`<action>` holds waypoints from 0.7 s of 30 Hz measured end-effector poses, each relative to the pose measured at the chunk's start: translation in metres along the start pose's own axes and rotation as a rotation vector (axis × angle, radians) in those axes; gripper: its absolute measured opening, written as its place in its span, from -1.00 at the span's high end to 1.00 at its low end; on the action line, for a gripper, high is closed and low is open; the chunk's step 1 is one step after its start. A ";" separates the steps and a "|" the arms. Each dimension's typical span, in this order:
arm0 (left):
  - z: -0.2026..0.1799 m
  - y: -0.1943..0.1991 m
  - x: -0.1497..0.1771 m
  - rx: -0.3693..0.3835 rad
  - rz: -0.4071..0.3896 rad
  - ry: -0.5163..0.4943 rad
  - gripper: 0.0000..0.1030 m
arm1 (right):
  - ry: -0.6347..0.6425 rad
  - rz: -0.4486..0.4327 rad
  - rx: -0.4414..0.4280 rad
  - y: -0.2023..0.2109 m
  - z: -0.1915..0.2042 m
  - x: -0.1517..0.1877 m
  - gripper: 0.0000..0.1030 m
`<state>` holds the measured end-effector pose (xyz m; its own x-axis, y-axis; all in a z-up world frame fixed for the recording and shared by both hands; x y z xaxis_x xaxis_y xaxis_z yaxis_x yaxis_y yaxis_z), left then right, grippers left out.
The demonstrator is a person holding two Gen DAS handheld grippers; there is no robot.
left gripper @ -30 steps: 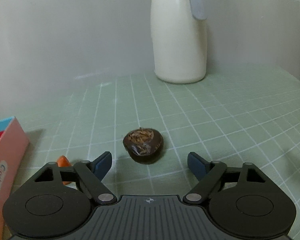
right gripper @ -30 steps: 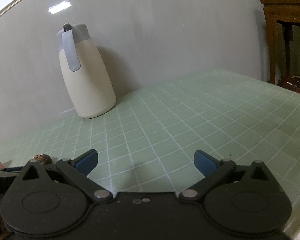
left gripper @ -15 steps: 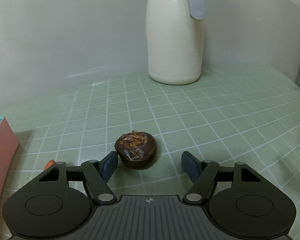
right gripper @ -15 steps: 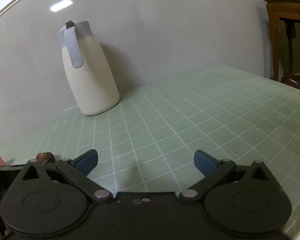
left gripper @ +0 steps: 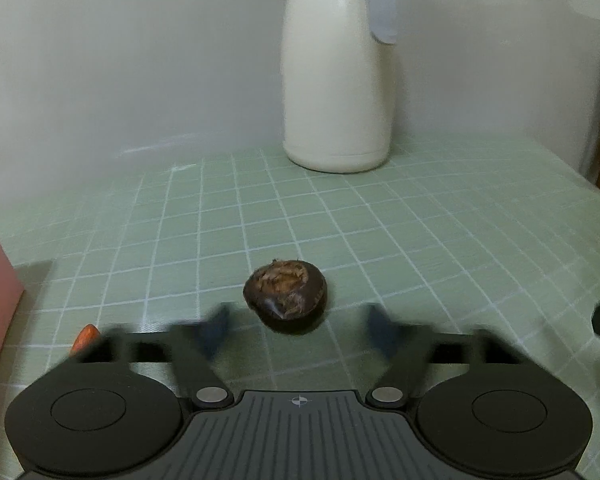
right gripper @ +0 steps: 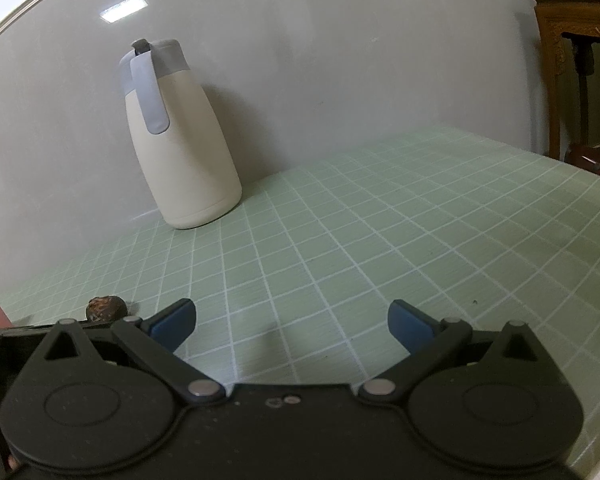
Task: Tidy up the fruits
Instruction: 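Reach the left gripper to the dark chestnut and close on it, then carry the chestnut with the left gripper into the box and release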
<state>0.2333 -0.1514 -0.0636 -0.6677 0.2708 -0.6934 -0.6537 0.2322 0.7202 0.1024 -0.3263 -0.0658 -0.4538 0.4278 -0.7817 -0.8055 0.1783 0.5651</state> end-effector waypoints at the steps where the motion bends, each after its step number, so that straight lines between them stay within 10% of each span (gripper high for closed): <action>1: 0.001 0.001 -0.002 0.004 -0.009 0.007 -0.81 | -0.002 0.003 -0.002 0.000 0.000 0.000 -0.99; 6: 0.003 -0.004 -0.009 0.036 0.000 0.032 -0.81 | 0.002 0.009 -0.008 -0.002 0.001 0.000 -0.99; 9: 0.004 -0.011 -0.011 0.061 0.023 0.047 -0.29 | 0.002 0.012 -0.014 -0.002 0.001 0.001 -0.99; 15: 0.001 -0.013 -0.011 0.016 0.007 0.027 0.11 | -0.002 0.024 -0.020 -0.004 0.002 0.002 -0.99; 21: 0.000 -0.013 -0.010 0.014 0.002 0.025 0.11 | 0.017 0.002 -0.003 -0.002 0.005 0.001 -0.99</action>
<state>0.2487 -0.1568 -0.0661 -0.6774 0.2481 -0.6925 -0.6478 0.2446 0.7214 0.1055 -0.3219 -0.0667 -0.4614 0.4129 -0.7853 -0.8059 0.1752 0.5656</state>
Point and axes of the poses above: each gripper's, at about its wrist camera, not at the fingertips, and y roughly against the way its jaws point, z to its left, x to its underside, the point moved 4 cm from there along -y, roughly the way its jaws point, and after that the axes turned 9 degrees about z, right-handed, at the moved point
